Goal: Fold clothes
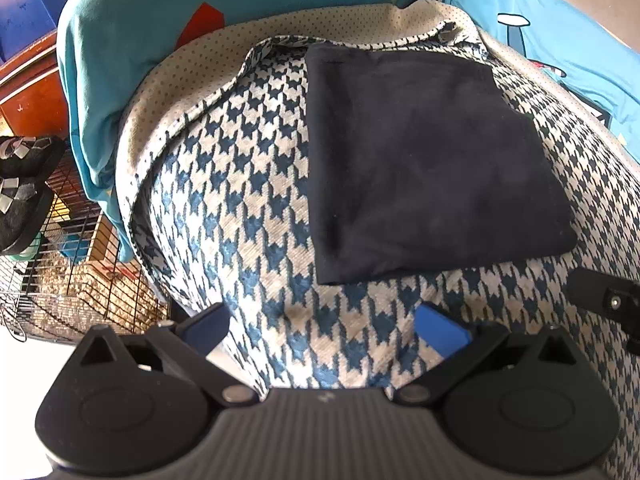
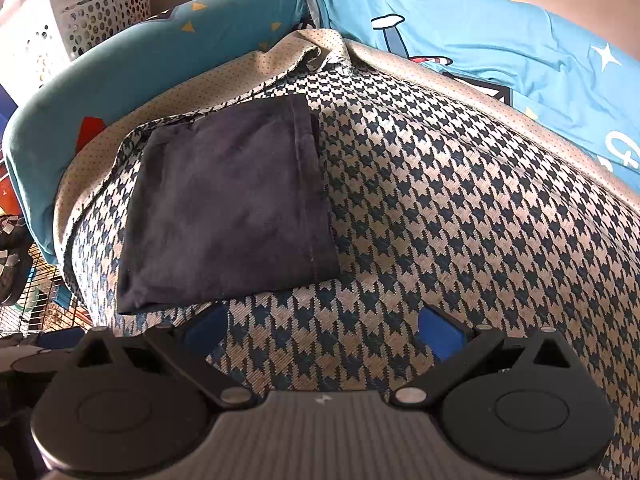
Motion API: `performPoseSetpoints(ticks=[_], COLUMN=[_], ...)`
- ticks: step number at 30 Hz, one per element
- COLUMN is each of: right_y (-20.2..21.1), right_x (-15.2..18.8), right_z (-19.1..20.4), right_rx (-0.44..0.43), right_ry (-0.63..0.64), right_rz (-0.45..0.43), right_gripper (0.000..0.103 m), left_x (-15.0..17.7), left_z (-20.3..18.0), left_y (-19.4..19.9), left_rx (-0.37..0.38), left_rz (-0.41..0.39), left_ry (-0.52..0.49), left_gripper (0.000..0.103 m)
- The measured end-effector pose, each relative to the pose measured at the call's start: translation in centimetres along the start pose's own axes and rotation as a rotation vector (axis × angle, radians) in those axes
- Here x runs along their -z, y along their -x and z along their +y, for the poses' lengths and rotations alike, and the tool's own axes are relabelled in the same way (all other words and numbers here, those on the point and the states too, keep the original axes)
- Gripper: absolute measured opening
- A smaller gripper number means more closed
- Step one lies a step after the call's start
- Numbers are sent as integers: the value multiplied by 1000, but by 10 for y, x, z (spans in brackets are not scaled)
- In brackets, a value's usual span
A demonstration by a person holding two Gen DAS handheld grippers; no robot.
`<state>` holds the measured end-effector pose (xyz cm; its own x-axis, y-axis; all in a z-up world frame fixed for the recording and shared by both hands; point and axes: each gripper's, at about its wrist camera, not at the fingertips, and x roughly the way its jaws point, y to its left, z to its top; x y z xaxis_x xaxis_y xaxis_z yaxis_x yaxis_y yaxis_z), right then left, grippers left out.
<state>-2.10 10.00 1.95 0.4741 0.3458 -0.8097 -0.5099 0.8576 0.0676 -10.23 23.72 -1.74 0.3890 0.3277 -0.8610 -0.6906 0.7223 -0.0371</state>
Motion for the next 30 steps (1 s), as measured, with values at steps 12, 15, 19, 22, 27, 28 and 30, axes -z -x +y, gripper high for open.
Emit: performPoseSetpoints(ticks=[12,15,19,22,27,28,30], right_y=[0,1,2,2,3,3,3], right_x=[0,-1,-1,-1,-2,-2,-2], right_z=[-2,-4,-6,-7,-7,-7,-8], right_rx=[-4,-6,-10,-13,-18,-19,-21], right_ry=[-9,-16,-26,-33,-38,-39,-41], right_rz=[0,-2,-5,-7,-9,-9,-10], right_gripper=[103,103,103,103,103,103,103], left_x=[0,-1,-1,1,2,2,3], left_z=[-11,-18,-26,-29,-26,-26,-25], left_y=[13,23,35,39,38,37,37], left_rx=[-11,-21,-15,-8,-7,-7,-7], left_rz=[-48,-104,-159,-169,-140,-134,-122], left_ry=[-56,-95,-131,-131,-113,-110,-103], left_gripper=[103,103,103,103,103,103,103])
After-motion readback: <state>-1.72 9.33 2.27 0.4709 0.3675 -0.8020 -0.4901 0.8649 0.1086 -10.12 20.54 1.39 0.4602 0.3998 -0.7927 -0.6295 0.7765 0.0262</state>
